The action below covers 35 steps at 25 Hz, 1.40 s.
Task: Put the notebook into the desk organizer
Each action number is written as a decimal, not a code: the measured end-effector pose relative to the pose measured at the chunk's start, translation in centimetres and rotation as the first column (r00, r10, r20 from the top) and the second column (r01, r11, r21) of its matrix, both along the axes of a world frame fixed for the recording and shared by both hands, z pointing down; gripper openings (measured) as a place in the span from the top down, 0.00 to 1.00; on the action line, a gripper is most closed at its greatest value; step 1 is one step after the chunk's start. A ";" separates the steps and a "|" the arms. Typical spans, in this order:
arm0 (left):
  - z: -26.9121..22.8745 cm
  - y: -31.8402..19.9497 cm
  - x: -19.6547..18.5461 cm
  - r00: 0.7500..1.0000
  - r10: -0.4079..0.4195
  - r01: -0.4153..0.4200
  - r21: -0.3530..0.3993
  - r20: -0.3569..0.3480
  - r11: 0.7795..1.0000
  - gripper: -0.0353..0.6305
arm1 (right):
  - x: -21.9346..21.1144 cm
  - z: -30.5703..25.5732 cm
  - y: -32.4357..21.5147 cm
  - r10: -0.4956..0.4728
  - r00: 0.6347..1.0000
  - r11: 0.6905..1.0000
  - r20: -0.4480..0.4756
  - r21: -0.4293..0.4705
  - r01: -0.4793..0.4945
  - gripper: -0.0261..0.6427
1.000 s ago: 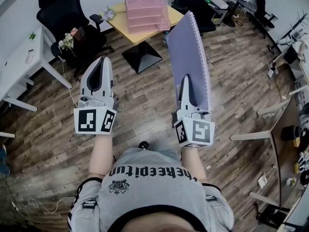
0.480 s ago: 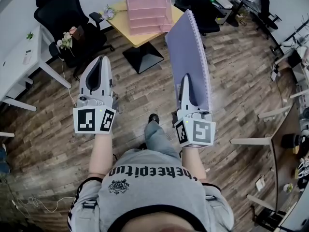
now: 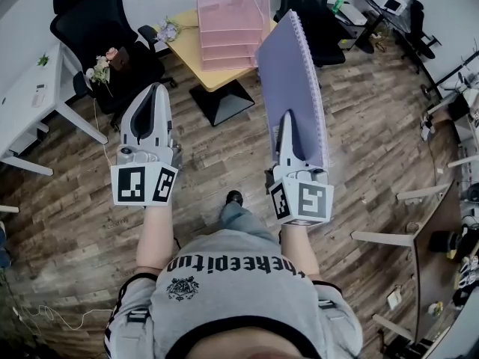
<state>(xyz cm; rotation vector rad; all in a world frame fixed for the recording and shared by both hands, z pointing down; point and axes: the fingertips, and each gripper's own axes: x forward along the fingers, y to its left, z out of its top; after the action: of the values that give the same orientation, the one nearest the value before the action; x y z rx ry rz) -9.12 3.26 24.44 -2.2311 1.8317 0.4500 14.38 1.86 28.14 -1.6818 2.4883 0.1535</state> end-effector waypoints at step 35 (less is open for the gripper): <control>0.1 -18.9 1.4 0.997 -0.074 0.074 0.001 0.000 0.997 0.94 | 1.4 0.9 -21.0 -0.067 0.998 0.997 0.018 -0.028 0.068 0.91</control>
<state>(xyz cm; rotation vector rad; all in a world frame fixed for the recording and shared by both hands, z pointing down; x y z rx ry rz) -7.71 -15.60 24.54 -2.1541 1.9062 0.4368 15.74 -19.13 29.04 -1.6000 2.5432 0.0961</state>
